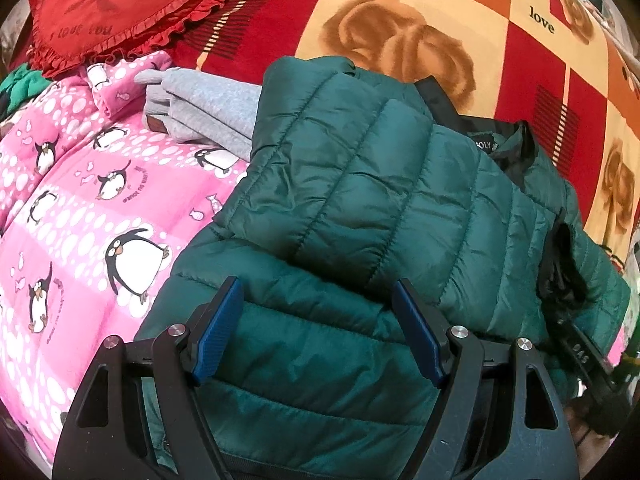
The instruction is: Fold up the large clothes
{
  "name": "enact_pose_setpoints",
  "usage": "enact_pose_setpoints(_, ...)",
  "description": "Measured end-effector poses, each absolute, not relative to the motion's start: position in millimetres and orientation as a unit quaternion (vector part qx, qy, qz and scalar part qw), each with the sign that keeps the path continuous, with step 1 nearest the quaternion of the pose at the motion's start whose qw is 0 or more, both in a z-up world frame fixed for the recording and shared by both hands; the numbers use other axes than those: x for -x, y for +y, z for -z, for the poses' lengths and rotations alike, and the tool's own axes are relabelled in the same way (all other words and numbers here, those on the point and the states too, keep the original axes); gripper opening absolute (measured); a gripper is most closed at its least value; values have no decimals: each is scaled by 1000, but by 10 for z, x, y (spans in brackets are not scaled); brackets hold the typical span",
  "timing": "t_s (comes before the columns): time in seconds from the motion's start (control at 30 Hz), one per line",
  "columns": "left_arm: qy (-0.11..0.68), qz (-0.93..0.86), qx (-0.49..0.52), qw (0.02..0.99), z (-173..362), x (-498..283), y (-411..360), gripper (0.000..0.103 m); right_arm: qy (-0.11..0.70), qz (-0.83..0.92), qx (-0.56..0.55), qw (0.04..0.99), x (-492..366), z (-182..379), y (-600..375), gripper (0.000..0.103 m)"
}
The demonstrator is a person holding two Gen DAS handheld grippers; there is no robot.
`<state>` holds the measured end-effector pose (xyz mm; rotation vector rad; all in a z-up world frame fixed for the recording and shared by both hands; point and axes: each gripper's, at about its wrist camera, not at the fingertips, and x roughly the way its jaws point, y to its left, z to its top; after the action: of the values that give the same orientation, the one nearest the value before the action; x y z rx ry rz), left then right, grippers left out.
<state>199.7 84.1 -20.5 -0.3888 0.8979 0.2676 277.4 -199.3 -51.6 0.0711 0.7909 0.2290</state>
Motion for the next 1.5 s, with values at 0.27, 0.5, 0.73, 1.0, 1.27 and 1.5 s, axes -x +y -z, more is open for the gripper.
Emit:
enact_pose_setpoints(0.27,423,-130,198,875,174,-1964,875,77,300,-262,-60,915,-2458,95,-1506,14)
enact_pose_setpoints(0.5,424,-127,198,875,191,-1974,865,77,345,-326,-34,879,-2494,435,-903,31)
enact_pose_setpoints(0.73,410,-119,221,877,161,-1951,910,77,304,-334,-91,887,-2367,144,-1172,76)
enact_pose_setpoints(1.0,347,-19,267,899,-36,-1887,784,77,250,-175,-37,952,-2116,-266,-1814,76)
enact_pose_setpoints(1.27,352,114,209,905,53,-2350,233,77,302,2,-131,944,-2285,-73,-2962,76)
enact_pose_setpoints(1.5,368,140,238,888,164,-2536,323,18,308,15,-128,943,-2272,-26,-3081,76)
